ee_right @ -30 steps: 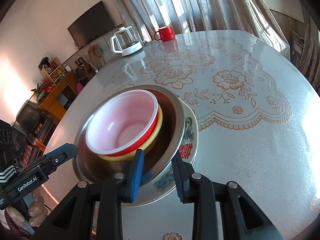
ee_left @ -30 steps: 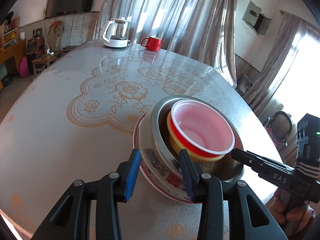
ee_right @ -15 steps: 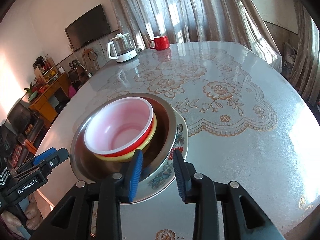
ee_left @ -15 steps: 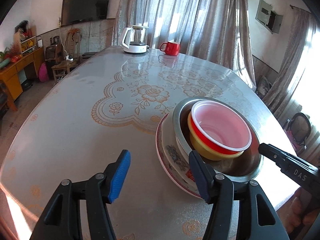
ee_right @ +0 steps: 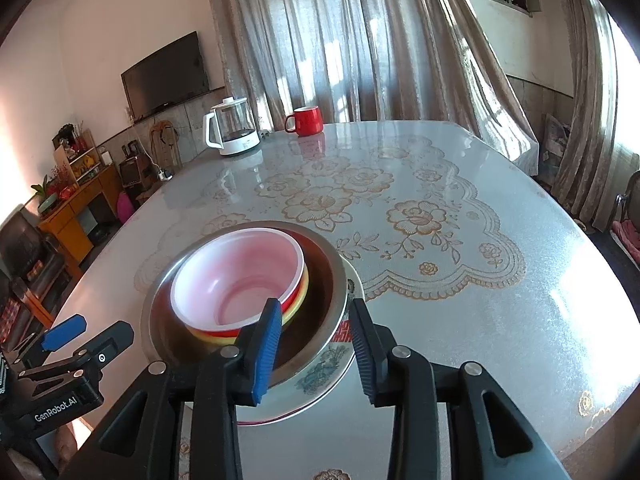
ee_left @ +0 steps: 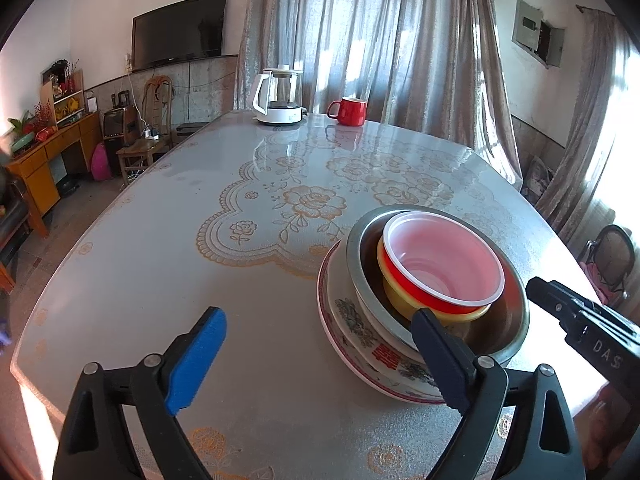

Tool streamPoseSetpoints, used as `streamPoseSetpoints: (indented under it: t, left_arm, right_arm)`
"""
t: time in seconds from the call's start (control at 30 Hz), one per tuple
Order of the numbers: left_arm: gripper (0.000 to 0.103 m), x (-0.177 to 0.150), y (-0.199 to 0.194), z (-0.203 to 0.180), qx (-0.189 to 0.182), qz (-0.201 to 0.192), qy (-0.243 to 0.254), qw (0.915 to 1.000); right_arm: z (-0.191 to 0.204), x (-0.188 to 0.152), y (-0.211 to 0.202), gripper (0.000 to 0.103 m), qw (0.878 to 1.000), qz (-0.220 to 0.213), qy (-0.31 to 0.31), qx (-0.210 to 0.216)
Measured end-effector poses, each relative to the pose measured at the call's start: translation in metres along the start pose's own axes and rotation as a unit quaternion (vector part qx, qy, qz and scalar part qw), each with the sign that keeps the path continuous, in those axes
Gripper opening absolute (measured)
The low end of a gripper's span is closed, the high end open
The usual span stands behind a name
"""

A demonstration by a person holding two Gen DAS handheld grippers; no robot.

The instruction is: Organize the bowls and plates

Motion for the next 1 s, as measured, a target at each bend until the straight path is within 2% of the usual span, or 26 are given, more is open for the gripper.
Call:
streamPoseSetpoints:
  t: [0.07,1.0]
  left_arm:
    - [0.102,0.001,0.0,0.002,0.0,-0.003,-0.004,1.0]
    - [0.103,0.005,0.002,-0.001,0.049,-0.022,0.012,0.9985]
  right_arm:
    - [0.002,-0.001,0.001,0.035,1.0,0.0,-0.002,-0.002]
    - [0.011,0.0,0.006,0.035,1.0,-0.013,-0.019,-0.011]
Point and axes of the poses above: each gripper's, at about its wrist camera, not at the fingertips, and y roughly the way its jaws point, z to its left, x to its top, the point moved 1 cm from there along y, roughly the way its jaws point, and after that the axes turned 8 degrees about -z, right-handed, at the moved point
